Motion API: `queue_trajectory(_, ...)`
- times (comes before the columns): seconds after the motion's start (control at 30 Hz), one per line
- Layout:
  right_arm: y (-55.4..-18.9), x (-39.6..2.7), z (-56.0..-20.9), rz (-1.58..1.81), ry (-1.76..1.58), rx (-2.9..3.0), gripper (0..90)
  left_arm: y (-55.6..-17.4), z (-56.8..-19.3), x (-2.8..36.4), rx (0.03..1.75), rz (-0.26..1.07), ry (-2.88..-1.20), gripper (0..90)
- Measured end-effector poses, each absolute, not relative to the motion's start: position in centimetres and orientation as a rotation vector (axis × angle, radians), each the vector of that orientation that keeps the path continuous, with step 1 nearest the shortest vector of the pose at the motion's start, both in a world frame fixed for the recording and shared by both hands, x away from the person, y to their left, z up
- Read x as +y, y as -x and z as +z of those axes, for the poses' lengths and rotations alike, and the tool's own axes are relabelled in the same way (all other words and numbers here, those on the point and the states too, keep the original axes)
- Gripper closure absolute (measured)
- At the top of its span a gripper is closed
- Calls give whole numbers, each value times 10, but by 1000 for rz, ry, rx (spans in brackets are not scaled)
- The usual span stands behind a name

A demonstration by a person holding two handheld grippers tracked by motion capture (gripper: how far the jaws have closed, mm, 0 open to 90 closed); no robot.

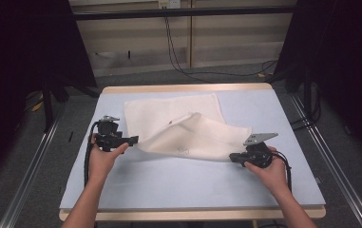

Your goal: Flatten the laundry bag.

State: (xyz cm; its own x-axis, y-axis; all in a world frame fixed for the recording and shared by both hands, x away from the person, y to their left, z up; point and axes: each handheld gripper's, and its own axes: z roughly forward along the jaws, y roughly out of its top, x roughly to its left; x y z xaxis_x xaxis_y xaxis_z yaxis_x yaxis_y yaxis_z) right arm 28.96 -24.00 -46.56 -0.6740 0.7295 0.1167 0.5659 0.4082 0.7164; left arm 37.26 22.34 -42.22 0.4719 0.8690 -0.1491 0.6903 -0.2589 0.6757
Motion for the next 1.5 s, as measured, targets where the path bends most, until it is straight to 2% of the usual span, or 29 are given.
queue_trajectory(0.37,-289,-239,-464,1120,-1137,2450,864,-369,-409,223,1240,347,-2025,308)
queue_trajectory(0.43,-289,-239,-464,1118,-1136,2451,859,-368,-407,220,1220,358,-2029,348)
queue_trajectory(0.77,-289,-238,-465,1107,-1131,2467,854,-367,-414,197,1074,243,-2115,412)
queue_trajectory(0.9,-290,-238,-465,1112,-1130,2467,855,-368,-417,191,1084,233,-2142,550)
queue_trajectory(0.97,-290,-238,-465,1104,-1132,2466,854,-367,-419,191,1086,216,-2129,580)
queue_trajectory(1.03,-289,-237,-465,1101,-1135,2466,854,-364,-420,190,1086,206,-2145,700)
queue_trajectory(1.17,-290,-237,-466,1092,-1144,2463,854,-357,-428,190,1082,156,-2167,821)
queue_trajectory(1.5,-289,-239,-465,1084,-1155,2462,851,-340,-457,202,1095,125,-2204,858)
